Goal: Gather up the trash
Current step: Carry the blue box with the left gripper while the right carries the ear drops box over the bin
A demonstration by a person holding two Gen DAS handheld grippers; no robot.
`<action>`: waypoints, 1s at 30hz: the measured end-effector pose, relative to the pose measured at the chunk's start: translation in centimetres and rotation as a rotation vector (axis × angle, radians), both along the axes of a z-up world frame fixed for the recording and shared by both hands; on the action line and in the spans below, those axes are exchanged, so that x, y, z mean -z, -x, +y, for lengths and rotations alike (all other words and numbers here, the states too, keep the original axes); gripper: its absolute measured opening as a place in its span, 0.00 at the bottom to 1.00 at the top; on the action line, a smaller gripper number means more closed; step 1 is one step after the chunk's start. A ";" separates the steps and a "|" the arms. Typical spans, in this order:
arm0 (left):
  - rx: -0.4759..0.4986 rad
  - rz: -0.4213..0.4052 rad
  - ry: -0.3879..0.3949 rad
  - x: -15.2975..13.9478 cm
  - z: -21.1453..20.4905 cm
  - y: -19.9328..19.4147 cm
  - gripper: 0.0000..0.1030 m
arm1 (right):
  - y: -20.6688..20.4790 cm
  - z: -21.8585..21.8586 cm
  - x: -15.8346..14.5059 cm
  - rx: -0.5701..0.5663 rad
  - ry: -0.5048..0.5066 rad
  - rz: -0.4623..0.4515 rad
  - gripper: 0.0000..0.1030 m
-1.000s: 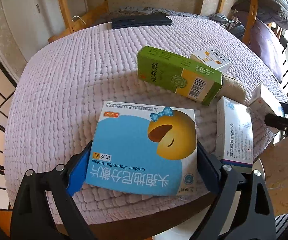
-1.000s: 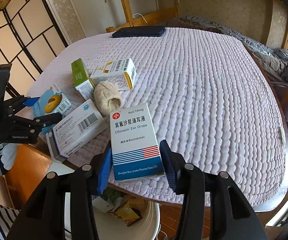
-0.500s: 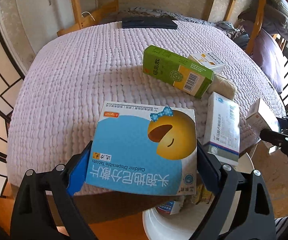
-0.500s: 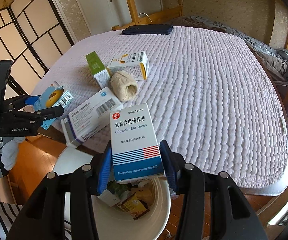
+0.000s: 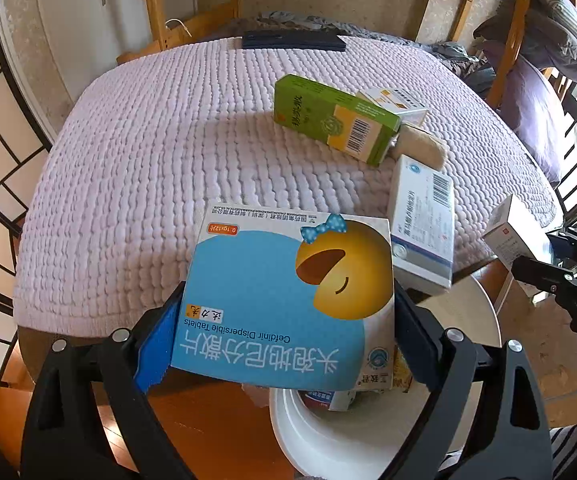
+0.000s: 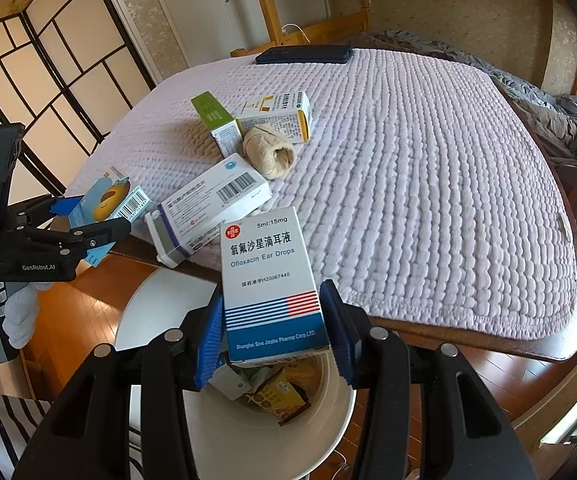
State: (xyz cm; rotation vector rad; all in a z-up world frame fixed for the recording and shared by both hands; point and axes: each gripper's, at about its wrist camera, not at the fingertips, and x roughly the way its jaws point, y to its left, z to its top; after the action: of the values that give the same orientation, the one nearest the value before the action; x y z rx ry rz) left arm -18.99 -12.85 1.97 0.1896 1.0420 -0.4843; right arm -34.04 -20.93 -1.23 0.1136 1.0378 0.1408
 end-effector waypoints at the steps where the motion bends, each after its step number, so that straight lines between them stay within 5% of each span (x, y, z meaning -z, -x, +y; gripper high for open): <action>1: 0.000 0.002 0.002 0.0 0.0 0.2 0.91 | 0.2 0.1 0.0 -0.002 -0.001 0.001 0.45; 30: 0.080 0.042 0.015 0.0 -1.1 5.6 0.91 | 3.1 2.0 0.2 -0.035 -0.034 0.031 0.45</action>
State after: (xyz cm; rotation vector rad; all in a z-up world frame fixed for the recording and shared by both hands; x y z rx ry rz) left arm -24.56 -13.95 1.97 0.2092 1.0744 -0.5705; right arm -37.15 -18.95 -1.46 0.1285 1.0694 0.1893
